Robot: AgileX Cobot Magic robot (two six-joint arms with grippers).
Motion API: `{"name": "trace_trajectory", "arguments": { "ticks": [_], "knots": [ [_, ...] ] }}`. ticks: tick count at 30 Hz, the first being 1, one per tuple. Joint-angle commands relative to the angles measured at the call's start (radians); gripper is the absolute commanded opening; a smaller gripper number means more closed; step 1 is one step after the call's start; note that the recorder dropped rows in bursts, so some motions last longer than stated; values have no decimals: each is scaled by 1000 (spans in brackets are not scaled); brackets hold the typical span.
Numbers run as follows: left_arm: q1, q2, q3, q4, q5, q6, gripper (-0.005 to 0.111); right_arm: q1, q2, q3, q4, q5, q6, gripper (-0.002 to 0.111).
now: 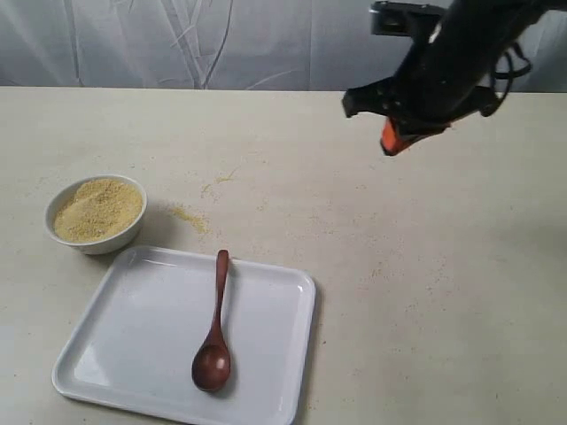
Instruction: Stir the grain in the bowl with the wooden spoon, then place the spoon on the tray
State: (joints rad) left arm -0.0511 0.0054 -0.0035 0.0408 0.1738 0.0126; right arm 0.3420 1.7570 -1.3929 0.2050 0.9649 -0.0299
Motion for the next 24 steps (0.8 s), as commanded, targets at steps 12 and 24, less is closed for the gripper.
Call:
{"name": "trace_trajectory", "arguments": {
  "ticks": [12,24],
  "knots": [
    [-1,-5,4,1,-11,-2,0,-178,-593,444,-119,-208,66,0],
    [-1,-5,4,1,-11,-2,0,-178,-1134,789,-238,-449,65,0]
  ]
}}
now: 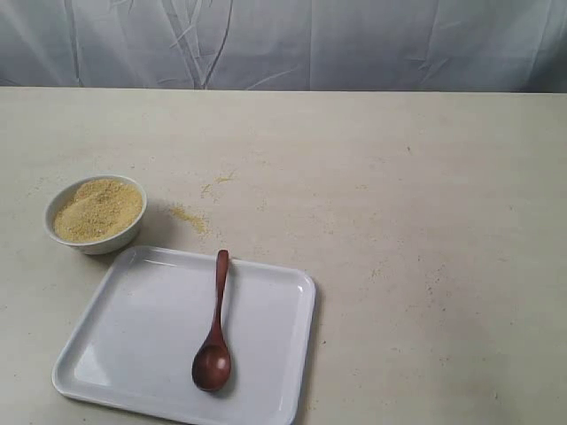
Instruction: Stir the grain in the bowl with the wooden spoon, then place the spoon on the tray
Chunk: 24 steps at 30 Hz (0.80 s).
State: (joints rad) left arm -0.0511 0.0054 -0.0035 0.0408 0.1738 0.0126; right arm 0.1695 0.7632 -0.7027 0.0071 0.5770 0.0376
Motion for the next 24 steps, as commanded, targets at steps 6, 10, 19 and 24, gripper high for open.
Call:
{"name": "trace_trajectory", "arguments": {
  "ticks": [6,10,19,24],
  "knots": [
    [-1,-5,4,1,-11,-2,0,-6,-267,326,-40,-301,-2,0],
    [-1,-5,4,1,-11,-2,0,-6,-285,372,-40,-327,-2,0],
    [-1,-5,4,1,-11,-2,0,-6,-285,372,-24,-322,-2,0],
    [-1,-5,4,1,-11,-2,0,-6,-298,372,-24,-316,0,0]
  ]
}}
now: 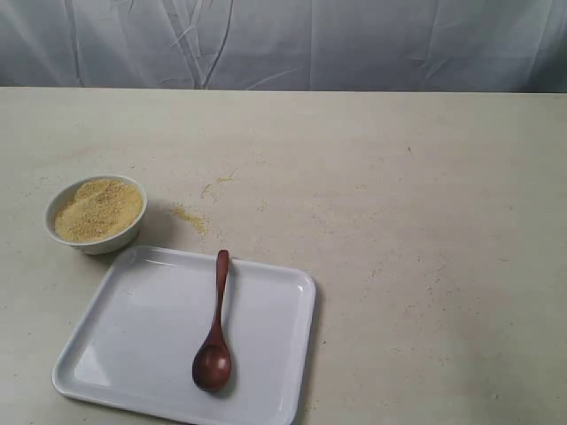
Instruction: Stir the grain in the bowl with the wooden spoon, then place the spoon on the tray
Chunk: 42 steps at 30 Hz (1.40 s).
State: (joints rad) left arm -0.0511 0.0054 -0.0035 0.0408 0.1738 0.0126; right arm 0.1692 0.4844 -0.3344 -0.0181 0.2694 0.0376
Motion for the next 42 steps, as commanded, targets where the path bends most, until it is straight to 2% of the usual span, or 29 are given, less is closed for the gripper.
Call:
{"name": "trace_trajectory", "arguments": {
  "ticks": [1,12,21,38,42],
  "knots": [
    [-1,-5,4,1,-11,-2,0,-8,-39,4,1,-8,0,0],
    [-1,-5,4,1,-11,-2,0,-195,-292,4,4,-10,0,0],
    [-1,-5,4,1,-11,-2,0,-219,-484,4,4,-13,2,0],
    [-1,-5,4,1,-11,-2,0,-219,-484,5,4,-13,2,0],
    [-1,-5,4,1,-11,-2,0,-219,-484,61,2,-11,2,0]
  ]
}}
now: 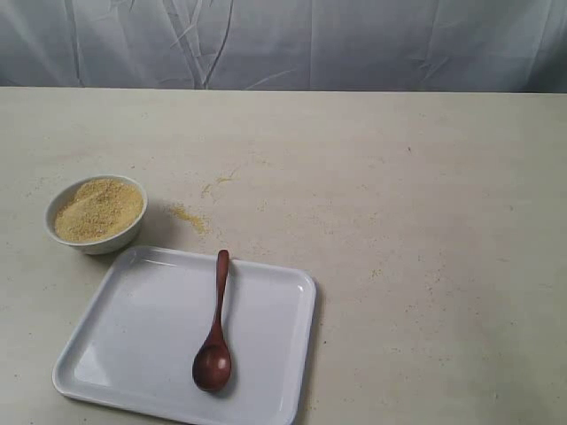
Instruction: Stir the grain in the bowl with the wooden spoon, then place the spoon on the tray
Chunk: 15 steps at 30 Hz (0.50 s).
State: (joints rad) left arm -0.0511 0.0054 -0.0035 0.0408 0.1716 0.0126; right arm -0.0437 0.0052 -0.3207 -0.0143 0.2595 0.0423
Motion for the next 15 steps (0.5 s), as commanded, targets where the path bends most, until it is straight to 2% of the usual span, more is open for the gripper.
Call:
{"name": "trace_trajectory", "arguments": {
  "ticks": [1,12,15],
  "knots": [
    [-1,-5,4,1,-9,-2,0,-6,-5,67,-2,-2,-1,0],
    [-1,-5,4,1,-9,-2,0,-6,-5,321,-2,-2,-1,0],
    [-1,-5,4,1,-9,-2,0,-6,-5,321,-5,43,-1,0]
  ]
}}
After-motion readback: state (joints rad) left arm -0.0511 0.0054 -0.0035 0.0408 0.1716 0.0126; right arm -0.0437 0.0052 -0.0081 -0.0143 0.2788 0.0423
